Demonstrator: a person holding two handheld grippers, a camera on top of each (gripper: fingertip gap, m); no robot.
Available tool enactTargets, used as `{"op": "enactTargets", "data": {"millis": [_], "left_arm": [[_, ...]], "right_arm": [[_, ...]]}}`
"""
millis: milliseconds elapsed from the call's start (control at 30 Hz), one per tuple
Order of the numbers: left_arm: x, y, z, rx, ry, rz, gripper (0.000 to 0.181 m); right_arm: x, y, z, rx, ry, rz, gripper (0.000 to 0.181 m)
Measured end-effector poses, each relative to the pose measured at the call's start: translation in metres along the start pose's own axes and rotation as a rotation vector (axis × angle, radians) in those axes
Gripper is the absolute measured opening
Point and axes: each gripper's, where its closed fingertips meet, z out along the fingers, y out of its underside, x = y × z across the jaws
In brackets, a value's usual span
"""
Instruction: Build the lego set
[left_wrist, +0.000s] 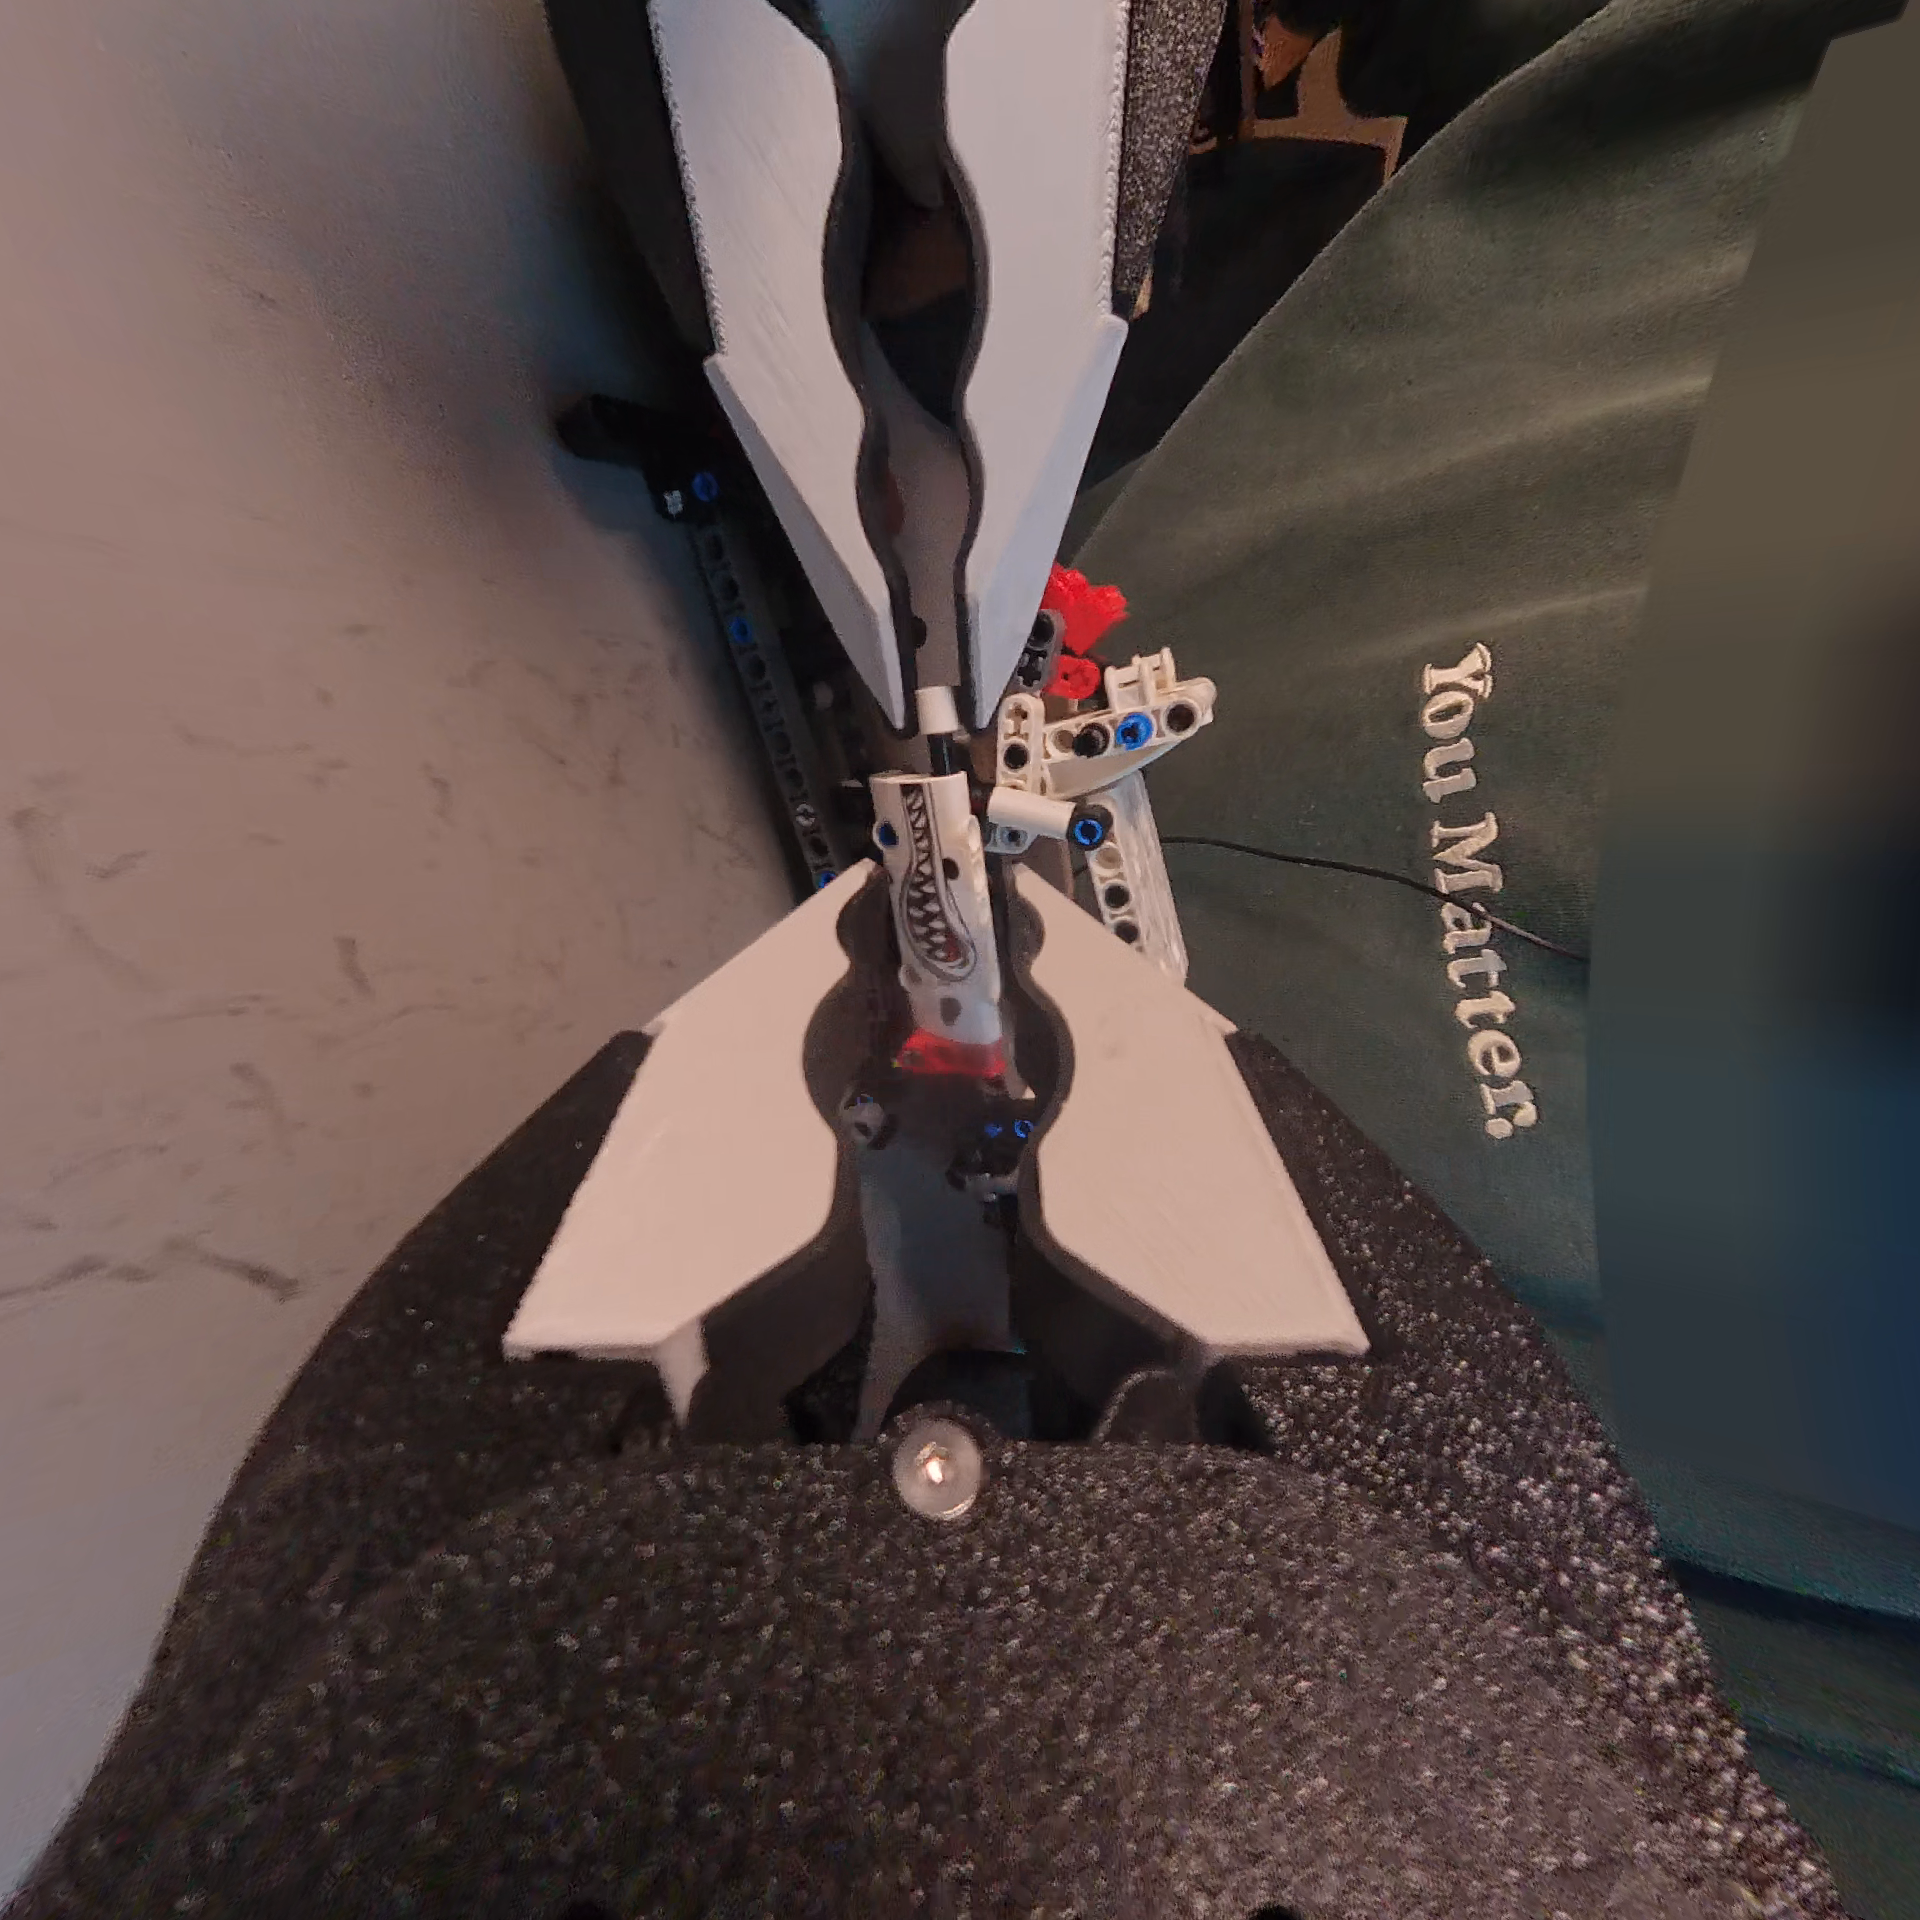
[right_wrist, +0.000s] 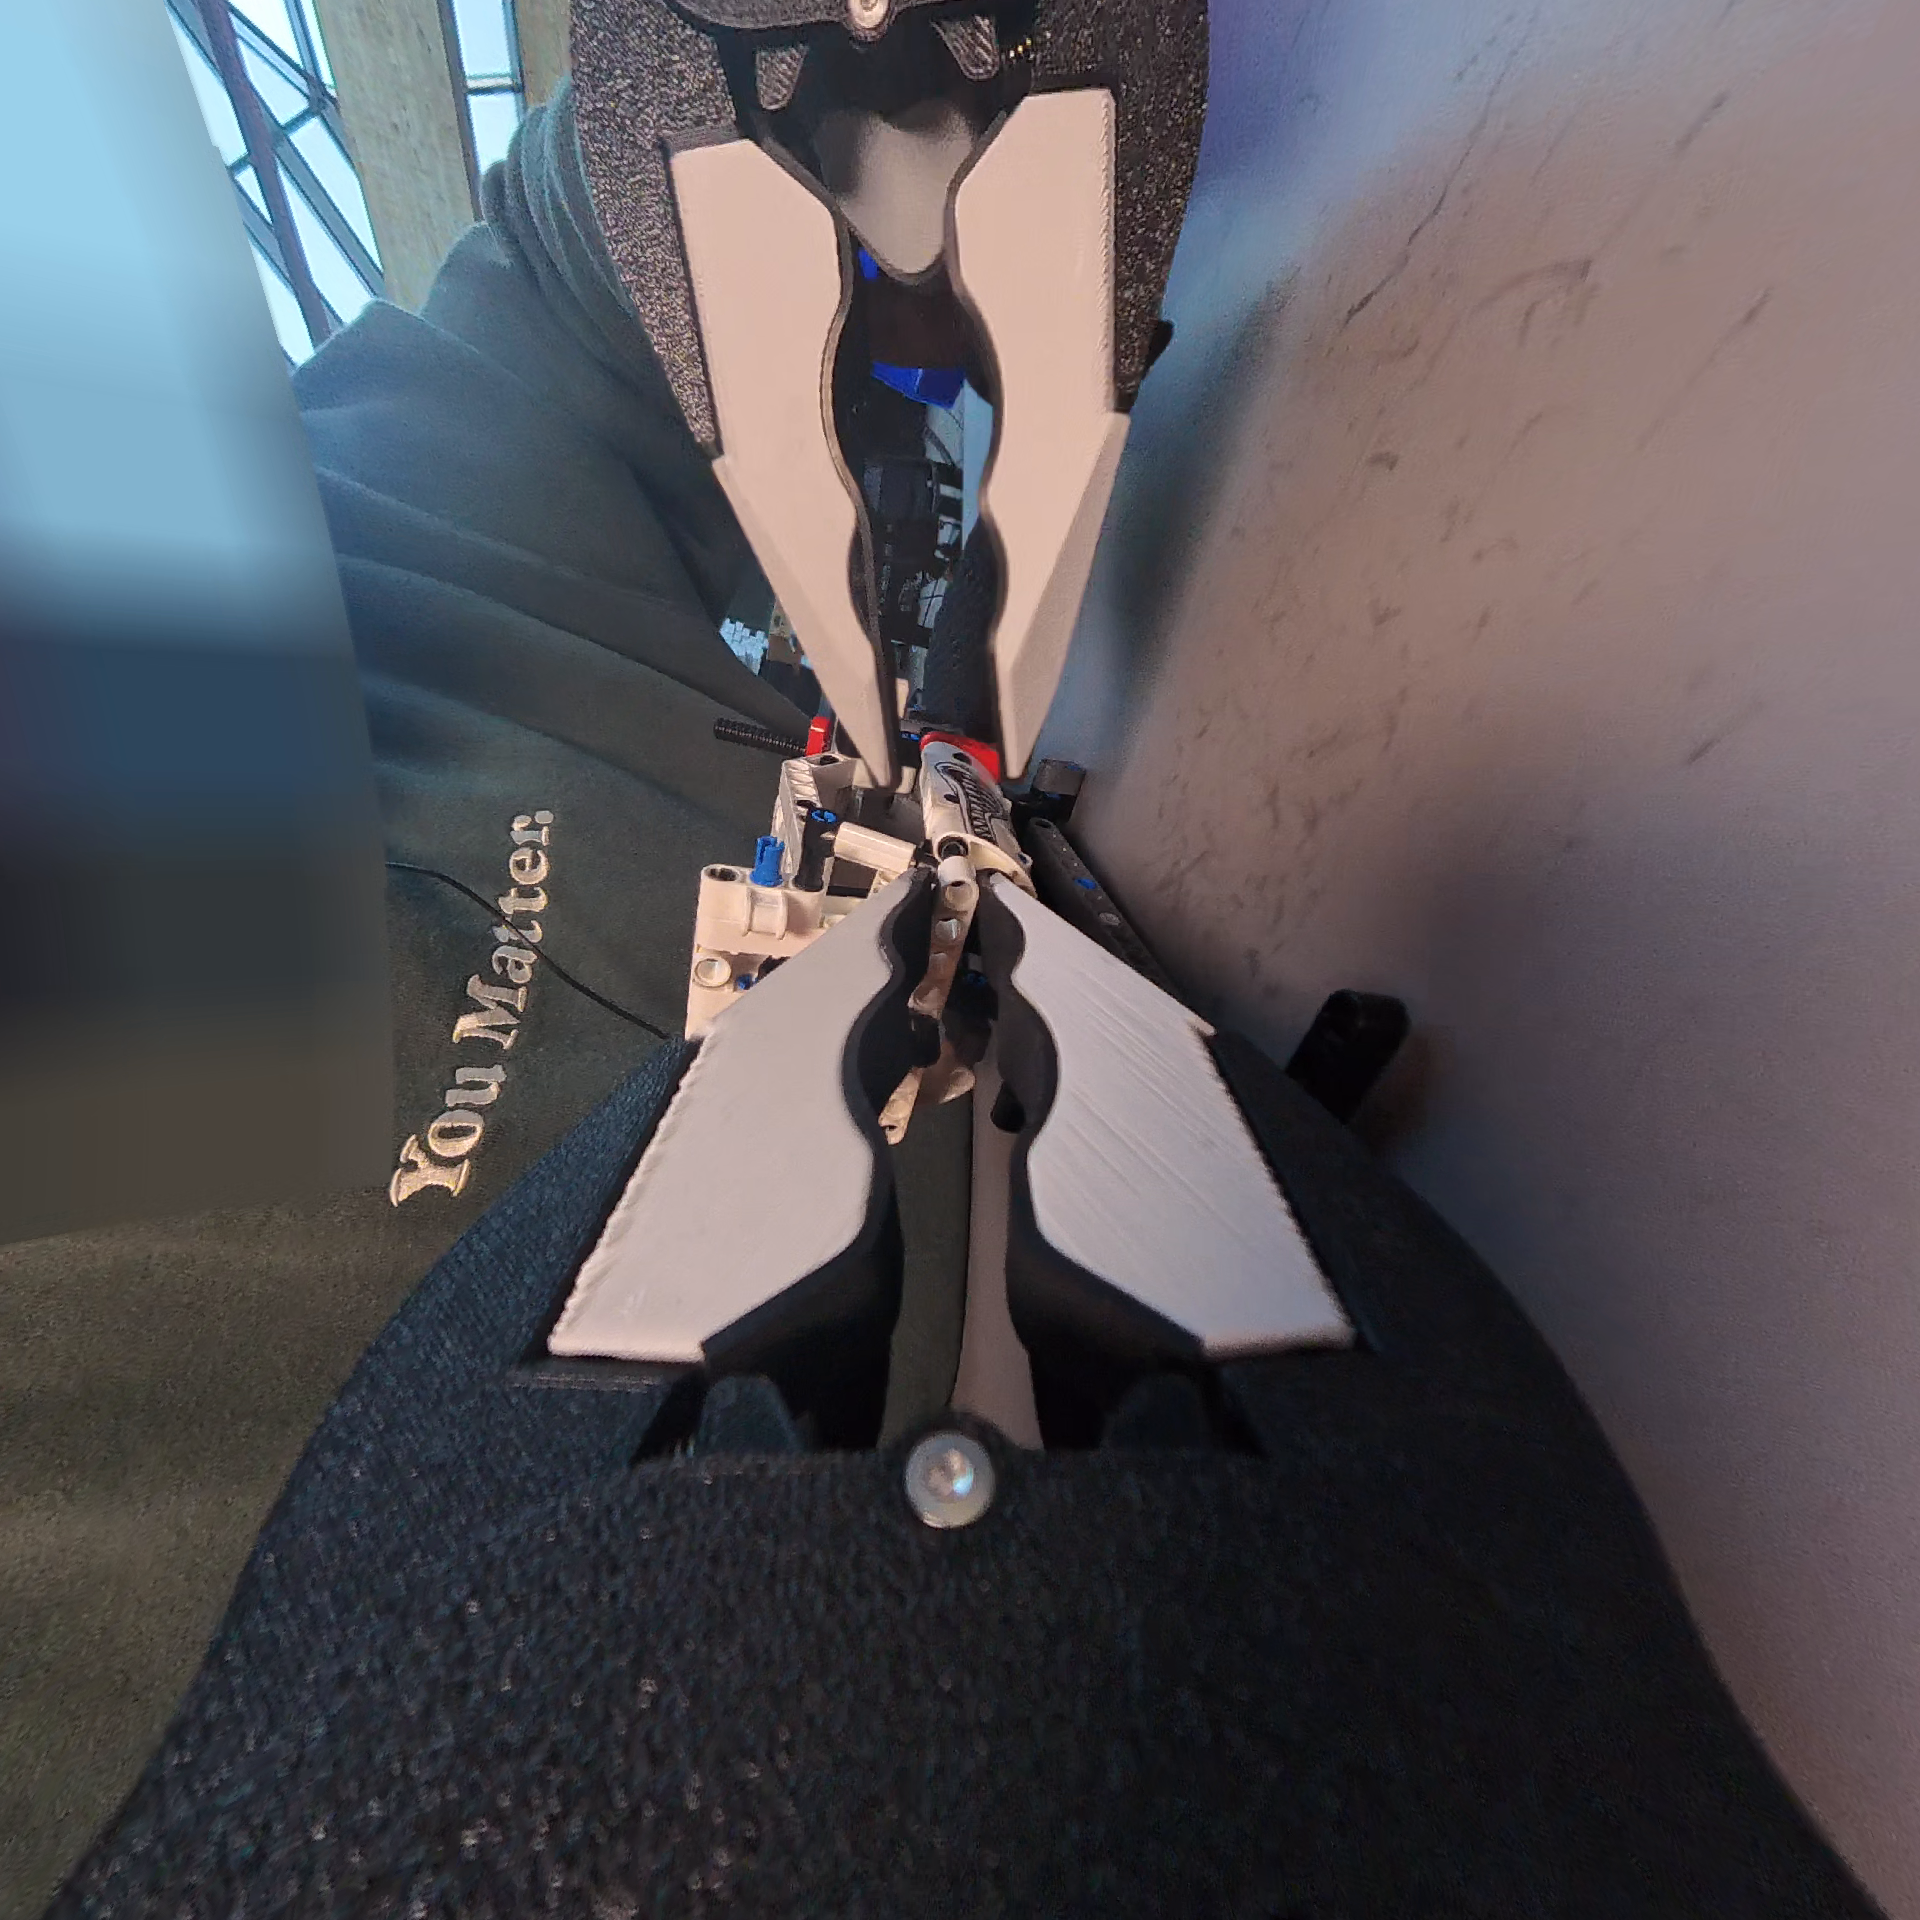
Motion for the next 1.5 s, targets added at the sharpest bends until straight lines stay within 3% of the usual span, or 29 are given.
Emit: {"op": "enactTargets", "data": {"millis": [100,167,467,900,1433,1500], "left_arm": [[0.001,-0.005,0.006,0.053,0.015,0.015,0.021],[-0.001,-0.007,0.008,0.07,-0.004,0.033,0.01],[0.001,-0.007,0.015,0.028,-0.019,0.04,0.008],[0.002,-0.012,0.02,0.147,-0.101,0.002,0.005],[0.003,-0.014,0.023,0.178,-0.116,0.039,0.006],[0.004,-0.014,0.023,0.193,-0.114,0.046,0.007]], "right_arm": [[0.0,0.0,0.0,-0.001,0.005,-0.008,0.007],[0.0,0.0,0.0,-0.004,0.011,-0.016,0.007],[-0.001,0.005,0.001,-0.016,0.026,-0.056,0.007],[-0.001,0.011,0.0,-0.058,0.123,-0.082,0.006],[-0.004,0.013,0.001,-0.045,0.034,0.012,0.007],[-0.005,0.005,-0.008,-0.009,0.056,-0.037,0.015]]}}
